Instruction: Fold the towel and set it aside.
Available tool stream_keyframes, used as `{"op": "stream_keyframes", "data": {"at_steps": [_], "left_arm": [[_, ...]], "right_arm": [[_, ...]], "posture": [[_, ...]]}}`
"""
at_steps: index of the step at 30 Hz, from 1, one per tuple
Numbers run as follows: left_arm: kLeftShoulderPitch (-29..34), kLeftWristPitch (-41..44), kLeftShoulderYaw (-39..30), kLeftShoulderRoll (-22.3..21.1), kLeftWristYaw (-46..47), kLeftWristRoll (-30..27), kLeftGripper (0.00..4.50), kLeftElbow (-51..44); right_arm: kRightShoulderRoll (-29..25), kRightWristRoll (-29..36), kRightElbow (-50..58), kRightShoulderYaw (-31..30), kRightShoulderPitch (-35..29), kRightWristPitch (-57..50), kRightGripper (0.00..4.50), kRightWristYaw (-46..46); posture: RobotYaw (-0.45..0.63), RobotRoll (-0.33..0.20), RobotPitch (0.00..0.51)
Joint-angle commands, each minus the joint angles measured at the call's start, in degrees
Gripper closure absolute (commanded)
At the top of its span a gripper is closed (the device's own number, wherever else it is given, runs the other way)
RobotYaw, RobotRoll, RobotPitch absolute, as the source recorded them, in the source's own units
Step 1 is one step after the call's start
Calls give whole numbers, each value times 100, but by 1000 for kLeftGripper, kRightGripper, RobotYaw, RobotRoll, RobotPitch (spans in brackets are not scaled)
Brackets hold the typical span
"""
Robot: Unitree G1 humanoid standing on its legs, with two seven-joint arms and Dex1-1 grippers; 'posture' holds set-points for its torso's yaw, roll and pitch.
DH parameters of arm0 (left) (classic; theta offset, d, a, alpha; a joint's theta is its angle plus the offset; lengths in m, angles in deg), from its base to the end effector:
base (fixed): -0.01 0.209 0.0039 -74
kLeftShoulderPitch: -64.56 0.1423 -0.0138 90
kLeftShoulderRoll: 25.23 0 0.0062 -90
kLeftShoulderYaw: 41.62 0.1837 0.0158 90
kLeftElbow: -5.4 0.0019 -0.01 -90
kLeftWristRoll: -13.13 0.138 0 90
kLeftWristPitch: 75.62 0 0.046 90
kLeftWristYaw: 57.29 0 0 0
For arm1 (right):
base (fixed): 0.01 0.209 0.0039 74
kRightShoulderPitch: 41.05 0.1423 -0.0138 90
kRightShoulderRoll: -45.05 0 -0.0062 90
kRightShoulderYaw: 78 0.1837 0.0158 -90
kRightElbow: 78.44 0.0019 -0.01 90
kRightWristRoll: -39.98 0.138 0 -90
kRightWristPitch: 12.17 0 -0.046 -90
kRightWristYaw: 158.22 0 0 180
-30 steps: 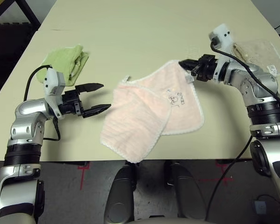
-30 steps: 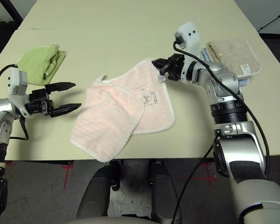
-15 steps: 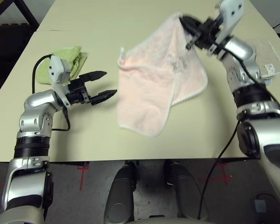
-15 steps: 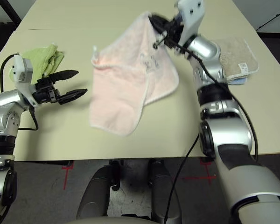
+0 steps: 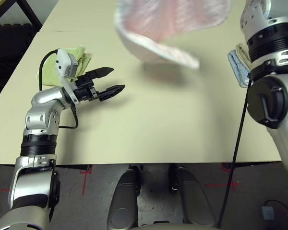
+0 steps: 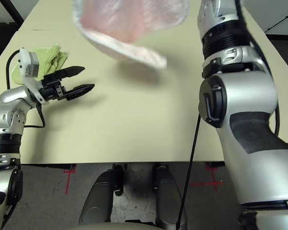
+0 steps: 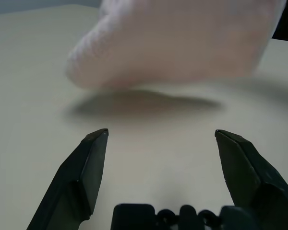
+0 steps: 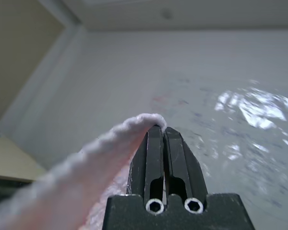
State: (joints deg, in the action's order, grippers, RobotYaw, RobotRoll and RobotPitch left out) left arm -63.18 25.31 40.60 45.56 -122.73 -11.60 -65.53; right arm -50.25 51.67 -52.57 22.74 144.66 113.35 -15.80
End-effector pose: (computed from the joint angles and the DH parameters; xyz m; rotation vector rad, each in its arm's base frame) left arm 0.3007 0.2696 0.1962 0.1883 -0.1629 -0.9892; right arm 0.3357 -0.1605 0.3979 -0.2922 -1.1772 0.5559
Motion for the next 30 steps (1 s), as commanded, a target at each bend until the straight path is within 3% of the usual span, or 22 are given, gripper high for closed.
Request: {"op": "stream_keyframes", "data": {"at_steps": [1,9,15,17,23,30], "left_arm": [[-113,144,54,114,78,-34,0,20],[-377,1129,45,431,546,-518,0,-1019],[-945,1534,349,973,1430,-277,0,-1420],[-1077,1554,499,1116,1808,-15,0,-1271],[-1493,1889,458,1789,2847,64,0,-898],[-2211,899,400,2298,3555,617,0,822]], "right_arm": [[0,-376,75,-357,-6,-338,4454,-202],[296,-368,221,-420,-268,-1227,4454,-149],[535,-432,243,-417,-214,-1523,4454,99],[539,-443,224,-382,-159,-1537,4454,200],[506,-428,213,-346,-114,-1575,4454,329],[455,464,242,366,197,-2115,4454,-52]], "posture": [[-54,0,241],[-44,0,242],[-38,0,241],[-20,0,238],[-20,0,238],[-38,0,243]]}}
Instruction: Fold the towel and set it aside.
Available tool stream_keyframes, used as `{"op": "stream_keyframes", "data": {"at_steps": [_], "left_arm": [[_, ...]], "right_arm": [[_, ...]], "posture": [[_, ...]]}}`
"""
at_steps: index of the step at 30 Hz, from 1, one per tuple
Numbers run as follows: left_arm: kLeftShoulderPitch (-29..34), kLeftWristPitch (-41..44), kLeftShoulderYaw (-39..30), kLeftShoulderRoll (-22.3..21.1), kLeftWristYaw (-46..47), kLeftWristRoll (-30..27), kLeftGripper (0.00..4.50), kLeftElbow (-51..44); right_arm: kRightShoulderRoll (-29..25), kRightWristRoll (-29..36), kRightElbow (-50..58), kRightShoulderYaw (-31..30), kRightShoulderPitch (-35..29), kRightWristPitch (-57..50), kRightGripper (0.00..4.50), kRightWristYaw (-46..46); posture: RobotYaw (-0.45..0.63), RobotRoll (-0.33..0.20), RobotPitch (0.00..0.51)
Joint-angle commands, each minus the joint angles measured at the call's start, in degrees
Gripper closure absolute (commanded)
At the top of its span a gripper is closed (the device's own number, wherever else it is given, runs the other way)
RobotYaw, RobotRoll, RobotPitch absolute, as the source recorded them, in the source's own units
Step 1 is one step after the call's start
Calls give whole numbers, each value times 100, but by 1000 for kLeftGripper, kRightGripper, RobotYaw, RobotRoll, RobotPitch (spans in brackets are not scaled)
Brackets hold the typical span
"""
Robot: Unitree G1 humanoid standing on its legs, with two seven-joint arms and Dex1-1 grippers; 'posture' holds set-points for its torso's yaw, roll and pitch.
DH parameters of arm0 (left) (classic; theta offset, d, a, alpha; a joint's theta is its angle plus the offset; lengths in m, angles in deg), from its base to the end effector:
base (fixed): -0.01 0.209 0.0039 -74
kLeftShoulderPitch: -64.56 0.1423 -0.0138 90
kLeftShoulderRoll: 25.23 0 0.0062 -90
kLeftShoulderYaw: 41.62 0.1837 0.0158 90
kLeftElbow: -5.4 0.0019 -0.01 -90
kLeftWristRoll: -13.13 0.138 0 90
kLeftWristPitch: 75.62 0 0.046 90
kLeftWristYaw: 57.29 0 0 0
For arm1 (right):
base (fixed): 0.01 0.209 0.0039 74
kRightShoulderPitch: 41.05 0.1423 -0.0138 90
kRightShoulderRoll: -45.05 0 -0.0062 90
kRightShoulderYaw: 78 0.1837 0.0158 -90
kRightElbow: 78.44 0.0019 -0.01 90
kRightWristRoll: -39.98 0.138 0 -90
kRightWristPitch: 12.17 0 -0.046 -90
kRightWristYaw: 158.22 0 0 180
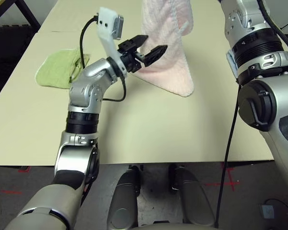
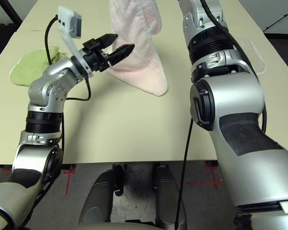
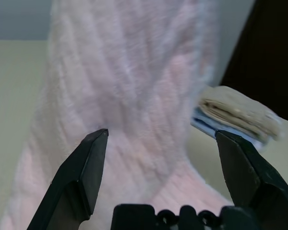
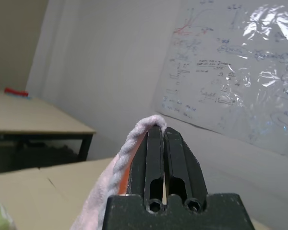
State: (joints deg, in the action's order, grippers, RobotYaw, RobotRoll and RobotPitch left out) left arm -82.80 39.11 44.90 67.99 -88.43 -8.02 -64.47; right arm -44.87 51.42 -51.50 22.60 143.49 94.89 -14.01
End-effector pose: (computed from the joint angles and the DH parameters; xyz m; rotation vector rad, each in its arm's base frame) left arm 0.3390 0.1353 0.2407 -0.0688 -0.2201 -0.7647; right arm 0.3533 -0.1295 0.3779 -0.1443 -0.8506 0.6668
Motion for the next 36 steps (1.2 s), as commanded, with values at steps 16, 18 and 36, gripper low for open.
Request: {"op": "stream_keyframes", "data": {"at_steps": [16,18,36], "left_arm": [[-1618,-2284,-363,-249,-1577,436,0,3865],[-1669,-2261,-327,72,-1884,381,0,3839],[-549,-1891,122,-270,-2168,1078,0,2627]], "right_arm": [[-345,1108,104,925,748,-777,4454,-862],[-238,1183,136,952,747,-809,4454,-857],[-147,951,-32,842,487,-747,4454,-469]], "posture": [[-47,0,242],[-43,0,243],[-9,0,258]]}}
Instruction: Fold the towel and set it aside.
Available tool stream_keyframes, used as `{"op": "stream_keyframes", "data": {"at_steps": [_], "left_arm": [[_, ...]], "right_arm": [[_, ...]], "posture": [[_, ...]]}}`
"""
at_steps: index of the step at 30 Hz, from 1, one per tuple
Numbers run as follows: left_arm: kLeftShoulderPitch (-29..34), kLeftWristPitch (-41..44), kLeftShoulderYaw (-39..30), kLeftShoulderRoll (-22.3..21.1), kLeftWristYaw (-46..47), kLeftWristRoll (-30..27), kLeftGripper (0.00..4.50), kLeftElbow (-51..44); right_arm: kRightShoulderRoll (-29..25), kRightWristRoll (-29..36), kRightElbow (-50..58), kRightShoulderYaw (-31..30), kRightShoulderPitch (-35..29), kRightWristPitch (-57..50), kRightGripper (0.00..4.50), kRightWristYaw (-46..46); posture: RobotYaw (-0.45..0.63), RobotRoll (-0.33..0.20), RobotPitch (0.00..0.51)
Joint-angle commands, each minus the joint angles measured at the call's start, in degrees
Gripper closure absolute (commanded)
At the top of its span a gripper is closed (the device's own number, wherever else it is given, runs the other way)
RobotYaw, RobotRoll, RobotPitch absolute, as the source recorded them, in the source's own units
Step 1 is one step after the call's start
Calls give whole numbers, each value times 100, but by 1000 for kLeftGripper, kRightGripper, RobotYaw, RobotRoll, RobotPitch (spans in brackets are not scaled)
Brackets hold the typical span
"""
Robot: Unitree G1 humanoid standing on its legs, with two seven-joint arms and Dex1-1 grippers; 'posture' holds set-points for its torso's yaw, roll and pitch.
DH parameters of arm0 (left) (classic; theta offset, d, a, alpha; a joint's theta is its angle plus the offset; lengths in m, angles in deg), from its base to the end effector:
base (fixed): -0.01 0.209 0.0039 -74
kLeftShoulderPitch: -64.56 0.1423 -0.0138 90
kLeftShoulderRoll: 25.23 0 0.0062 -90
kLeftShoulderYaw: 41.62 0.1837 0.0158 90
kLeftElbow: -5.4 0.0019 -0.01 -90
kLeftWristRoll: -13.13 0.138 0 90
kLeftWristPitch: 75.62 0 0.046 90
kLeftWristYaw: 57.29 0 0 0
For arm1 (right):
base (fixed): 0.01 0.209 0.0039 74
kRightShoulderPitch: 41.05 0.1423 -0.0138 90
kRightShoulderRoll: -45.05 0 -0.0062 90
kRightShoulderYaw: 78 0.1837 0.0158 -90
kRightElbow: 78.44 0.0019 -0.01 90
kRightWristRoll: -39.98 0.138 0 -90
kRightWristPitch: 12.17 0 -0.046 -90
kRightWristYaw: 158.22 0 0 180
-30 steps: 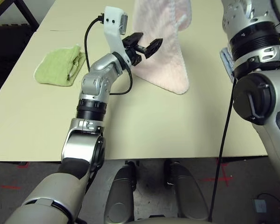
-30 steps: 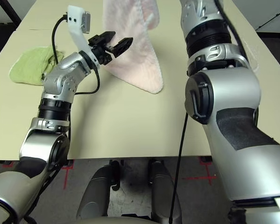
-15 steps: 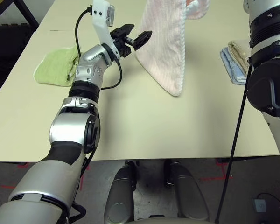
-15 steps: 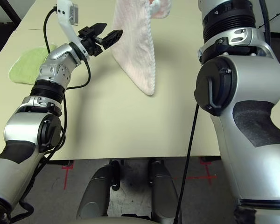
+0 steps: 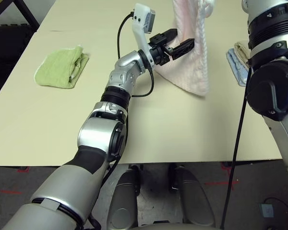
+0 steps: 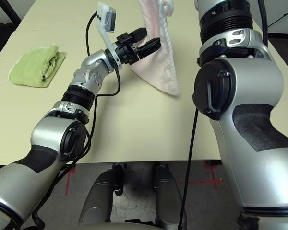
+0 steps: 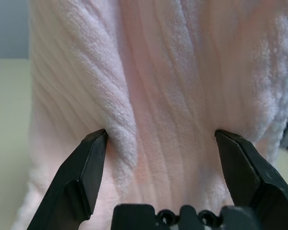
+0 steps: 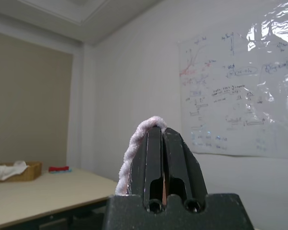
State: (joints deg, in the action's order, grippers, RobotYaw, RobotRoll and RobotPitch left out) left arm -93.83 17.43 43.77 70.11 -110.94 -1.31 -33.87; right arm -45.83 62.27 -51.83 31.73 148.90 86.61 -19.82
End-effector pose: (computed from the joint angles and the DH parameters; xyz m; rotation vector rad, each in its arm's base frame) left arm 0.3723 0.1275 0.2304 0.0276 -0.2557 -1.0520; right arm 0.3457 -0.1417 0.4047 0.1640 -0.9130 0.7873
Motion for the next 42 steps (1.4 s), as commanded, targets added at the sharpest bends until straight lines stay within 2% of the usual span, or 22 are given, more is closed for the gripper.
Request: {"op": "stream_keyframes", "data": {"at_steps": [1,4,7,10,15,19,24,28,36,42], "left_arm": [[737,458,265,-647,126,425,0,-713],[1391,1597,193,-1085,236,101,0,-2249],[1778,2643,57,-1211,617,-202,0,-3609],[1695,3449,-161,-901,1275,-611,0,-4514],[1098,4758,-365,41,2585,-1104,0,-5277],[877,5468,-380,423,3291,-1202,0,-5410],[735,5913,-151,438,3668,-1072,0,-5216],[655,5820,-50,533,3907,-940,0,-4927],[-138,5880,-624,1210,4577,-1194,0,-4225],[-536,6030,-981,1486,4926,-1389,0,-3843]], "right_arm": [[-53,-165,-7,-89,-61,97,4454,142],[-39,-236,-16,-143,-88,114,4454,209],[11,-314,-58,-201,-117,123,4454,291],[105,-407,-146,-259,-125,101,4454,414],[257,-606,-332,-381,-95,139,4454,705],[271,-711,-379,-403,-66,147,4454,854],[249,-790,-418,-403,-72,148,4454,947],[239,-826,-407,-396,-92,141,4454,978],[234,-870,-397,-409,-129,142,4454,1048],[241,-898,-395,-418,-139,150,4454,1090]], "posture": [[-9,0,258],[8,0,259],[23,0,258],[46,0,258],[61,0,259],[61,0,259],[45,0,260],[36,0,258],[31,0,256],[22,0,256]]}}
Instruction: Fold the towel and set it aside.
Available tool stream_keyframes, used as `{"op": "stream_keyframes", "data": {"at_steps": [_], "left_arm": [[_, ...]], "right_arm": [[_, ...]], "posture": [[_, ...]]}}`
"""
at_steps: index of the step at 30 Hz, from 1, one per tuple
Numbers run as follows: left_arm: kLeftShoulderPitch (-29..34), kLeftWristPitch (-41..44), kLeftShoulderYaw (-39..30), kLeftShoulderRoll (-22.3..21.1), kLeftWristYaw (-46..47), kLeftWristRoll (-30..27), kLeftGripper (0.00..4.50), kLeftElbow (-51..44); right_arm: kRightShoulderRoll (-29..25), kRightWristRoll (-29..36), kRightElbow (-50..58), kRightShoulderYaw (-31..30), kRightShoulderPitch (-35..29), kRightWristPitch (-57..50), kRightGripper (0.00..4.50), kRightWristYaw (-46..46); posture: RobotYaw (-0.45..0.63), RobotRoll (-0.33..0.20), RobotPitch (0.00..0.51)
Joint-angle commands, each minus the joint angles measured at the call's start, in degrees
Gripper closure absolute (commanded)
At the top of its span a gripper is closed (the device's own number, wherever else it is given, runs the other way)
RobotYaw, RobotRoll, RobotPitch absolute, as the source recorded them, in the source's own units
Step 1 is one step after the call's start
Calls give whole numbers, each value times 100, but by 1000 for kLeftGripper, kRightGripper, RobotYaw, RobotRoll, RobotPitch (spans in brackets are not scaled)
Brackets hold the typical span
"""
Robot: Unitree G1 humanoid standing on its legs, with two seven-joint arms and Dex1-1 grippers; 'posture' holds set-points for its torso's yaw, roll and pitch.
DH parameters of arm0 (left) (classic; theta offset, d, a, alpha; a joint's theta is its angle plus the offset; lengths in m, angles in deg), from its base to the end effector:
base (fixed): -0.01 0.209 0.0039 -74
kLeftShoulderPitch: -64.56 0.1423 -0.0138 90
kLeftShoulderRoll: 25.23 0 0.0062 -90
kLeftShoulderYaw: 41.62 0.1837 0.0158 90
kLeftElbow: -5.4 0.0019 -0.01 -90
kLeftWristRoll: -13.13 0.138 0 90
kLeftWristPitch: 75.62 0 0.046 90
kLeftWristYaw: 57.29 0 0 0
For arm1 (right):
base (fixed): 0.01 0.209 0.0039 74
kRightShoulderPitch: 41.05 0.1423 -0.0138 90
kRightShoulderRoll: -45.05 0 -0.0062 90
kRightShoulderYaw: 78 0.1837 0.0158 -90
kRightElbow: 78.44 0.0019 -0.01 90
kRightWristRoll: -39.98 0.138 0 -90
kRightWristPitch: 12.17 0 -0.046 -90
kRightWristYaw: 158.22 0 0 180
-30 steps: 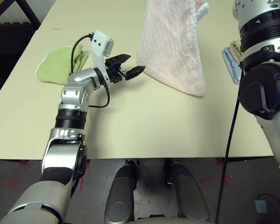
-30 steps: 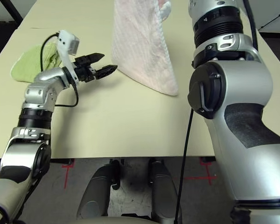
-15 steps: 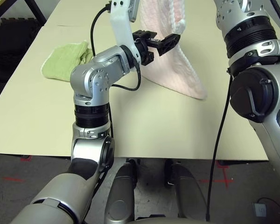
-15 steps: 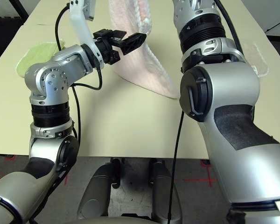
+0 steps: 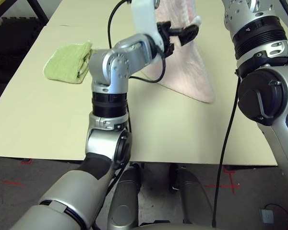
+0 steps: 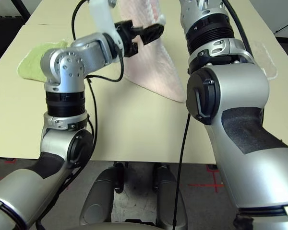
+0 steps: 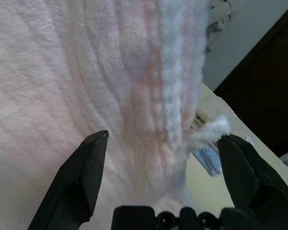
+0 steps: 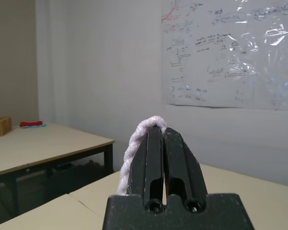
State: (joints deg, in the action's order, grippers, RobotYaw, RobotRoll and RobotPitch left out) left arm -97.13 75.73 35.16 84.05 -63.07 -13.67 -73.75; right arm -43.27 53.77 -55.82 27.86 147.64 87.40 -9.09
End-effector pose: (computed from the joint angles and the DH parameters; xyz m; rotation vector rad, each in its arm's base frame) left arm 0.3093 0.0602 0.3005 -0.2911 0.0844 -0.7384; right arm 0.3562 -0.1211 0.3837 0.0655 -0.7434 0.6282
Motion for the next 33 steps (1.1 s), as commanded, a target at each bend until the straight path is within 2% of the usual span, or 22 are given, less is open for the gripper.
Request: {"op": "stream_keyframes", "data": {"at_steps": [1,5,11,14,18,21,26,30,33], "left_arm": [[-238,294,-131,95,189,-161,0,188],[-212,581,69,-14,400,88,0,405],[-73,-92,215,-209,916,765,0,1389],[-66,-542,182,-536,1013,1050,0,2003],[41,-366,320,-1053,436,958,0,1820],[270,-119,555,-1616,-185,909,0,1450],[646,-162,1080,-2613,-1288,989,0,1099],[793,-346,1252,-3192,-1925,1052,0,1236],[869,-642,1337,-3463,-2224,1197,0,1524]], "right_arm": [[-18,-54,2,-33,-17,73,4454,30],[-24,-70,1,-27,-20,78,4454,49],[-45,-25,40,37,21,75,4454,58],[-125,-29,56,53,44,78,4454,63],[-343,-120,26,22,-21,94,4454,97],[-510,-169,1,10,-88,89,4454,102],[-782,-217,6,19,-152,124,4454,82],[-913,-209,-4,29,-167,124,4454,18],[-914,-197,5,23,-191,108,4454,-17]], "posture": [[21,0,257],[20,0,257],[13,0,258],[0,0,259],[-6,0,263],[-5,0,266],[-3,0,269],[-8,0,267],[-8,0,267]]}}
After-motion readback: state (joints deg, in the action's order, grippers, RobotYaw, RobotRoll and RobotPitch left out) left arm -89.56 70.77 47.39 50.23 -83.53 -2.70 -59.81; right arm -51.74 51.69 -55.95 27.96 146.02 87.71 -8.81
